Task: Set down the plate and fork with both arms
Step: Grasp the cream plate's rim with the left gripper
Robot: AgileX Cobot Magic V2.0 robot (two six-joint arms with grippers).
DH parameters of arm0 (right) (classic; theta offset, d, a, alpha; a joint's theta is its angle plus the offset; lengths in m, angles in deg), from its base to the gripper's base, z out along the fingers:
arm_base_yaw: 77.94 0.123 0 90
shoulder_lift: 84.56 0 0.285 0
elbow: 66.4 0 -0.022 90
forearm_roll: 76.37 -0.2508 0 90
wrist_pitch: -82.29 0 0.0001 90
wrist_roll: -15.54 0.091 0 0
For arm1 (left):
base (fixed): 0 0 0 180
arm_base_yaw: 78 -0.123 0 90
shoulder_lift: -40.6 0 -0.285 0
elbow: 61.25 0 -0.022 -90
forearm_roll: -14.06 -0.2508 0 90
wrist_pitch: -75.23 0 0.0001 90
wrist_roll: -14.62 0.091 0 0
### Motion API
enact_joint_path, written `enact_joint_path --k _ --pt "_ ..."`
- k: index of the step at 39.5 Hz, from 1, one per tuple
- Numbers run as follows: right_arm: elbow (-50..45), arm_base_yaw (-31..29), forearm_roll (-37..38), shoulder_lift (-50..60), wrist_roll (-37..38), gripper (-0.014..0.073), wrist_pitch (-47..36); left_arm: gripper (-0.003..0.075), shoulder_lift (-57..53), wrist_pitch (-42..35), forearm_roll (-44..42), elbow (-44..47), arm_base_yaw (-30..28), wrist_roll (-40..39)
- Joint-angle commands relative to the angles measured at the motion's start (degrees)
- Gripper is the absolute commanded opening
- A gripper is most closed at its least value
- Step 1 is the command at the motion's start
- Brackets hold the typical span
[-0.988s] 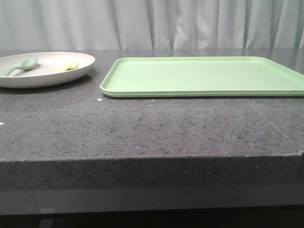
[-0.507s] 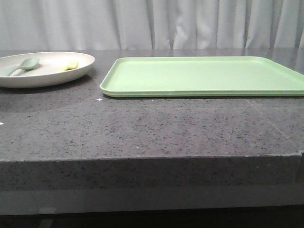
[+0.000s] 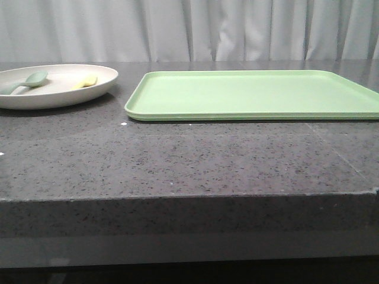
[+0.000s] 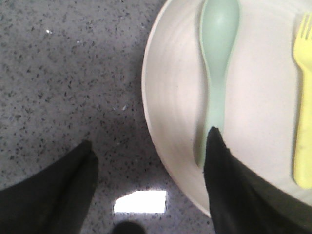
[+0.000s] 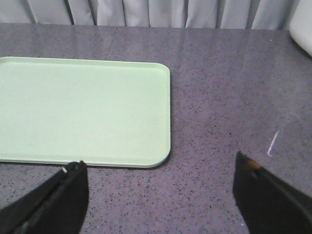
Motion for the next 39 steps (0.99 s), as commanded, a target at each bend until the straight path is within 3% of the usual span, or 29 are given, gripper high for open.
enact_joint_path --k 1,10,17,29,39 --pt "1.9 0.0 0.6 -0.5 -0.3 0.0624 -4.7 0.0451 0.4 -2.0 2.7 -4.4 -0.2 0.6" --pt "1.9 0.0 0.6 -0.5 -0.3 0.0624 -4.7 0.0449 7.4 -2.0 4.6 -9.8 -0.2 0.6" --pt "1.9 0.0 0.6 -0.5 -0.3 0.0624 -4.7 0.0396 10.3 -2.5 6.2 -10.8 -0.2 0.6" --pt "1.9 0.0 0.6 -0.5 -0.3 0.0624 -4.7 0.0267 11.8 -4.0 7.0 -10.8 -0.2 0.6" --pt "1.9 0.0 0.6 -0.5 -0.3 0.0624 -4.6 0.0087 11.8 -4.2 7.0 -10.8 -0.2 0.6"
